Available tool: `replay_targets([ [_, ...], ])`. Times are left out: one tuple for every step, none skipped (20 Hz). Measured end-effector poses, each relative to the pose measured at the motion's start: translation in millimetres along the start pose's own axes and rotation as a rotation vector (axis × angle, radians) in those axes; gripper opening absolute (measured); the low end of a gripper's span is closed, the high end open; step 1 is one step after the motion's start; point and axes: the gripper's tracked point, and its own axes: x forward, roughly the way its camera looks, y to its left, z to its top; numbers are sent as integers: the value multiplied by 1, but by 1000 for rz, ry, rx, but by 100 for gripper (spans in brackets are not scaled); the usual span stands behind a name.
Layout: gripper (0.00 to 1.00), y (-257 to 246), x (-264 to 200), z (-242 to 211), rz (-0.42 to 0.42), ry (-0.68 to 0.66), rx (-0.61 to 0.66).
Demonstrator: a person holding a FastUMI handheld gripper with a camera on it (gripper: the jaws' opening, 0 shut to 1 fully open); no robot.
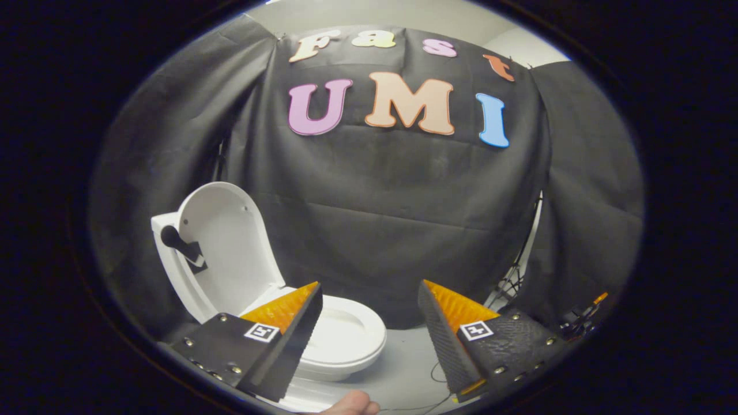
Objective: Open the toilet lid.
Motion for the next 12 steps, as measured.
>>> replay_targets([
  [98,-1,-1,5,7,-20,13],
  [98,-3,-3,9,5,-43,29],
  [98,-8,-3,13,-3,-63,38],
  [98,-11,-4,15,-9,-73,39],
  [98,-15,-4,12,-13,-73,39],
  [98,-21,-4,8,-19,-66,39],
  [98,-25,-4,5,-20,-59,41],
  [98,-29,-4,4,-12,-53,49],
  [98,-33,-3,3,-10,-44,63],
  [98,-40,-1,2,-17,-36,75],
  [98,-46,-1,1,-29,-33,80],
  [98,-48,-3,1,-35,-37,83],
])
